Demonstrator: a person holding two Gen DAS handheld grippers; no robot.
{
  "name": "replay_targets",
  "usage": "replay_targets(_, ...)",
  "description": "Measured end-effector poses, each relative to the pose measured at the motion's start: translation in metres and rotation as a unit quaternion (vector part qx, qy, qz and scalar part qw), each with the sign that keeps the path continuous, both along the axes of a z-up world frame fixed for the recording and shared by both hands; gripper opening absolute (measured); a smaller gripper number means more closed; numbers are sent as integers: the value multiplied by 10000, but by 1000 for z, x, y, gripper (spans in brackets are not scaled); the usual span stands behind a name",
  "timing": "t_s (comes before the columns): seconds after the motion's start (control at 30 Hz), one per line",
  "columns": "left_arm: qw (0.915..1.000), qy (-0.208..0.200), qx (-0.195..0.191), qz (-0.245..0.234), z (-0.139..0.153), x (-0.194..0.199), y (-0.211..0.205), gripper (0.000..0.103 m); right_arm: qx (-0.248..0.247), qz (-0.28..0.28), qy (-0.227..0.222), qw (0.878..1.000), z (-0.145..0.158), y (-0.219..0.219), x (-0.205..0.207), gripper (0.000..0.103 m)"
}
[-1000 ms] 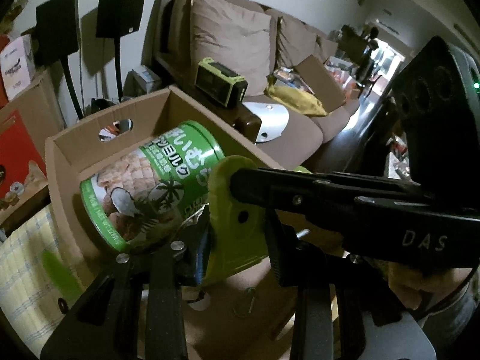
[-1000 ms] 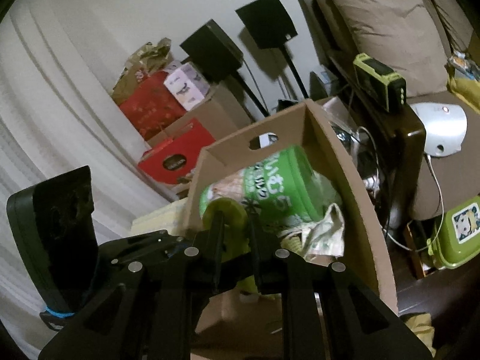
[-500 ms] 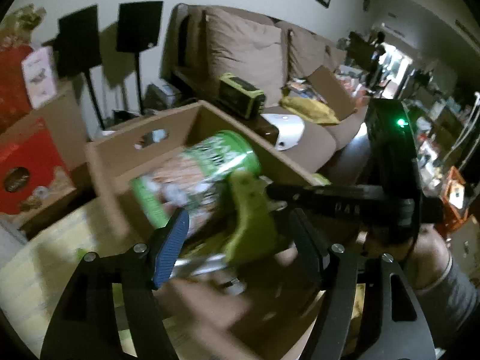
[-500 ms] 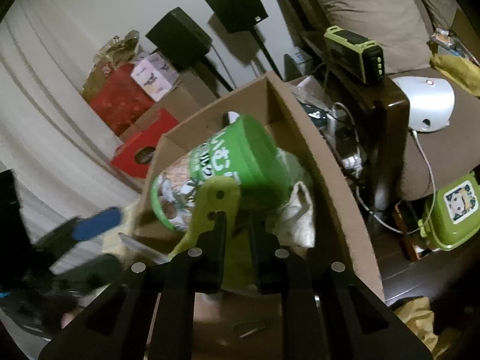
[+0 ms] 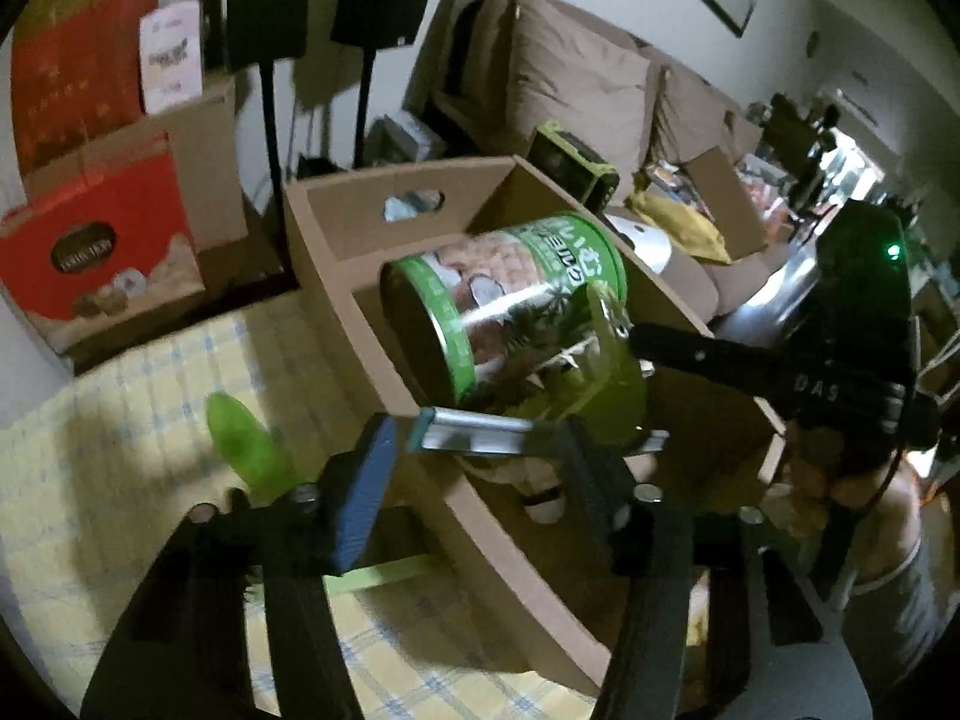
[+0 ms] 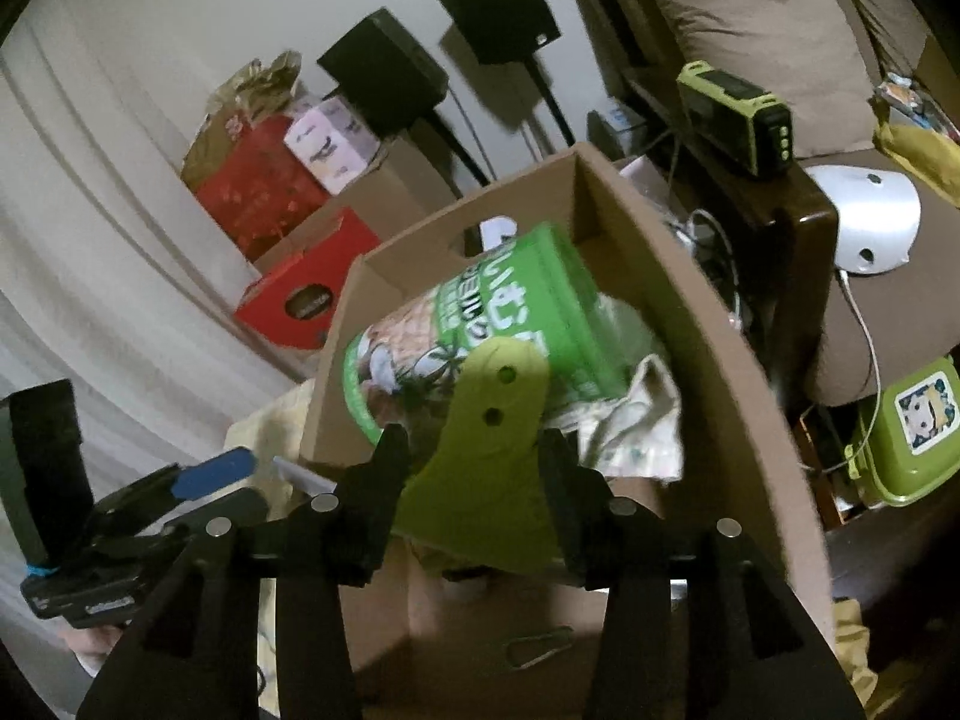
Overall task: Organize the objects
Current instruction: 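Open the left gripper, then lower the slicer and open the right gripper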
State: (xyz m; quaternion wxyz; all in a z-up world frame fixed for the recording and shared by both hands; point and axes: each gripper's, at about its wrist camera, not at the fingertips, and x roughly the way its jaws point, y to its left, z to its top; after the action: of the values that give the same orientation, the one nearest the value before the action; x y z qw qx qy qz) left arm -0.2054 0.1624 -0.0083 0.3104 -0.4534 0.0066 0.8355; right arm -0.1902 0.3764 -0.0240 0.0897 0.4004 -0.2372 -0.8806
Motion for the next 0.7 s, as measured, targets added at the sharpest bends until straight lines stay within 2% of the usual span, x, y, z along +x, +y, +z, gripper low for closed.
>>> replay_targets(0.27, 9999, -116, -58, 5, -10, -10, 8, 48, 230, -39, -350, 9991, -18, -9, -19, 48)
replay_targets(0.47, 9999, -92, 73, 121, -2, -15, 6, 47, 275, -374, -386, 9982, -17, 0, -32, 39)
replay_targets(0.53, 9999, -30, 107, 126, 2, -13, 5, 47, 368, -514, -383, 9973, -15, 4, -37, 39)
replay_targets(0.7, 9999, -21, 84, 117, 6, -10, 5, 48, 212, -842, -429, 9953, -18, 14, -43, 39)
